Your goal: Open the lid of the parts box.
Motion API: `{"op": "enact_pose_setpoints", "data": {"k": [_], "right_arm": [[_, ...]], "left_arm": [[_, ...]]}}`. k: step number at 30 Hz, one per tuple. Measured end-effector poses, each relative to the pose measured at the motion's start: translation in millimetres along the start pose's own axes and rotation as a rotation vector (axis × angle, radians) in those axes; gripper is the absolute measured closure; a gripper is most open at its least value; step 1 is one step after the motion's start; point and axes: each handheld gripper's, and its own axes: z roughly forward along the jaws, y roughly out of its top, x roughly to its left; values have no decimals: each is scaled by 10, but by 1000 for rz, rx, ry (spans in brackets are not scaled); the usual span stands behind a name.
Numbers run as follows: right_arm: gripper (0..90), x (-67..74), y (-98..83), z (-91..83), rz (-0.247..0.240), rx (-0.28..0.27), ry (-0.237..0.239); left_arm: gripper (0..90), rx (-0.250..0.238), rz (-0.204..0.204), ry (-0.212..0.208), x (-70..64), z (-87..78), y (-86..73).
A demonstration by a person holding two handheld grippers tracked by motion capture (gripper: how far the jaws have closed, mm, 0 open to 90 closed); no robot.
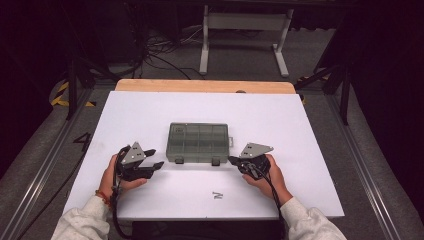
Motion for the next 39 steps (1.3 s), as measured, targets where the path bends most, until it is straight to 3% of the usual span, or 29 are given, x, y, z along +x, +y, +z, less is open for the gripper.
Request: {"op": "enact_pose_setpoints", "data": {"k": [4, 12, 15, 21, 29, 39], "right_arm": [[900, -7, 9, -10, 6, -21, -11], [900, -9, 32, -16, 7, -47, -30], [900, -16, 43, -25, 6, -63, -40], [890, -16, 72, -39, -12, -93, -81], [887, -9, 129, -85, -47, -151, -148], [888, -47, 162, -107, -45, -177, -170]], "left_arm": [[243, -29, -11, 18, 11, -23, -1], [215, -50, -2, 22, -1, -5, 32], [224, -56, 4, 18, 4, 25, 70], [283, -32, 27, 51, -7, 121, 195], [337, -62, 50, 64, 19, 184, 349], [416, -86, 72, 95, 38, 232, 470]]}}
